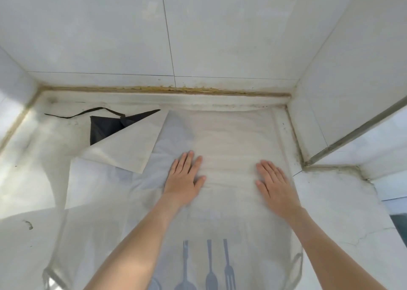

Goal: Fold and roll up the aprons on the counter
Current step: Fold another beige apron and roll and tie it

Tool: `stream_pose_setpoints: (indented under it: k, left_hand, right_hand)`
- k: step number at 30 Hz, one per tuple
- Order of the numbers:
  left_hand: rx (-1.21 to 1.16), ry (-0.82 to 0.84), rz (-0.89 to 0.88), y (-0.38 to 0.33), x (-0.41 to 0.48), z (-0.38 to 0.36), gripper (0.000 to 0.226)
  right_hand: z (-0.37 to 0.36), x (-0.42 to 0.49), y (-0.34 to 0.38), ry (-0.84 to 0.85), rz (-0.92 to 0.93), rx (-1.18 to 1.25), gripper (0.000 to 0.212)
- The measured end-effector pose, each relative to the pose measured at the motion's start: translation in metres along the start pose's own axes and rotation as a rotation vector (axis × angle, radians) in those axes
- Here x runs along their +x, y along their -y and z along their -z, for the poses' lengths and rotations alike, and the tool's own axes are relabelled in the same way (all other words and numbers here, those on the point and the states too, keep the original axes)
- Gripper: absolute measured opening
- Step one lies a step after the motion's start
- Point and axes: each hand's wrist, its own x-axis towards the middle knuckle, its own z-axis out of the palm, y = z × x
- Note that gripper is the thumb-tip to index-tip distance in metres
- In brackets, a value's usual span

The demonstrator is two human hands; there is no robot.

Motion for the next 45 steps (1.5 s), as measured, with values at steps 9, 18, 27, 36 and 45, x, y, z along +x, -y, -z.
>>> stream_pose_setpoints:
  k: [9, 18, 27, 36, 45]
  left_hand:
    - [0.023, -0.078, 0.029, -0.015, -0.007, -0.007, 0.085]
    - [-0.230, -0.503, 0.195, 0.033, -0.040, 0.013, 0.064]
    - [-0.405, -0.547, 1.003, 0.155, -0.121, 0.037, 0.063]
    - [-0.717, -0.227, 0.741, 0.189, -0.149, 0.071, 0.038]
    - [-0.863, 0.267, 0.311, 0.121, -0.127, 0.099, 0.025]
  right_hand:
    - [0.004, -0.022, 0.012, -0.118, -0.179, 0.012, 0.059]
    - [-0.007, -0.003, 0.124, -0.144, 0.172, 0.210, 0.057]
    - [0.006, 0.042, 0.288, 0.353, -0.261, 1.386, 0.003]
    - [0.005, 0.069, 0.333, 0.460, -0.660, 1.880, 0.024]
    - [0.041, 0.081, 0.268, 0.160, -0.643, 1.852, 0.018]
